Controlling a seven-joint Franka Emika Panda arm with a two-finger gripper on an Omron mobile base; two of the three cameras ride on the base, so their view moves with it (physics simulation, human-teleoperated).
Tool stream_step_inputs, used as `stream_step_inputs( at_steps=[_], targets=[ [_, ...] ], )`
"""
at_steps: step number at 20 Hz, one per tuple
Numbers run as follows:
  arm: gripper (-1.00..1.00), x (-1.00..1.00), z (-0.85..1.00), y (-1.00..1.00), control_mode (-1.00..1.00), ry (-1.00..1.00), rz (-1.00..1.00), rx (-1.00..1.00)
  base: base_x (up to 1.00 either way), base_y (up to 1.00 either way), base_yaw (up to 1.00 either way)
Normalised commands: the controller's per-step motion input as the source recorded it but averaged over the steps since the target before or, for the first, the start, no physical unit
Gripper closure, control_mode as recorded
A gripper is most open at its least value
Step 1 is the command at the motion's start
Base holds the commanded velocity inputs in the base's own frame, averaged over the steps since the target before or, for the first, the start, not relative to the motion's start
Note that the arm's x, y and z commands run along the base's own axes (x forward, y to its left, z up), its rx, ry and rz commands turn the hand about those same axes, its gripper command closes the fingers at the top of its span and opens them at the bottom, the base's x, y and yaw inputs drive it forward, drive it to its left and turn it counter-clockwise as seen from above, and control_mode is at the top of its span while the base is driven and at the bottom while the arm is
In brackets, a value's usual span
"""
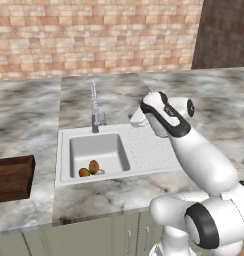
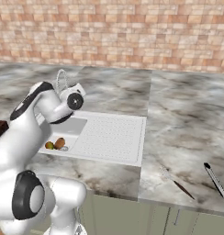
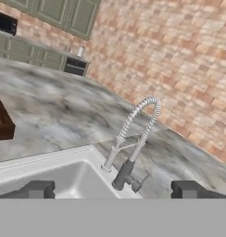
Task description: Pick up all produce items and place them in the sink. Turn on the sink faucet to wash them. Then turn the sink off and put them in the tray.
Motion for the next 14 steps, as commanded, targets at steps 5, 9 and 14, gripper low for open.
stream_step_inputs(
  at_steps=[5, 9, 14],
  targets=[
    [-1.00, -0.53, 0.01, 0.22, -1.00, 0.22, -0.24, -0.12, 0.00, 0.00, 0.00],
    [-1.00, -0.46, 0.00, 0.22, -1.00, 0.26, -0.28, -0.07, 0.00, 0.00, 0.00],
    [-1.00, -0.37, 0.00, 0.32, -1.00, 0.24, -0.30, -0.05, 0.00, 0.00, 0.00]
  ],
)
